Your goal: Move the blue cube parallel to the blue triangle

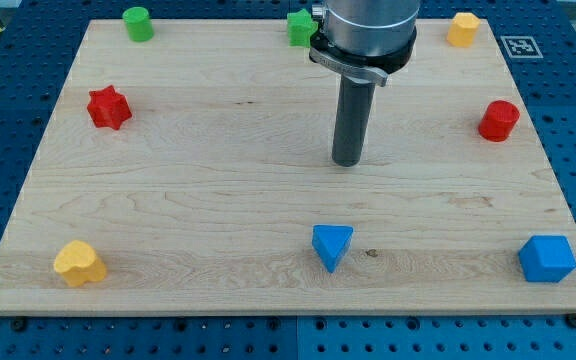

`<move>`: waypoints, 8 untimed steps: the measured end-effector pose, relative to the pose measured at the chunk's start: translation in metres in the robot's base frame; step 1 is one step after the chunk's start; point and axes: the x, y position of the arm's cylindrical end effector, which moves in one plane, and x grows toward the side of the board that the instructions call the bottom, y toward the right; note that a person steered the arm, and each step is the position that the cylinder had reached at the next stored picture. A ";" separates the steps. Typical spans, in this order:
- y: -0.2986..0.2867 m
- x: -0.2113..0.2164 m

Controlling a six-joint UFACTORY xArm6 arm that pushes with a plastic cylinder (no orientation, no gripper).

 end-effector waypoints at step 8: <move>0.212 0.143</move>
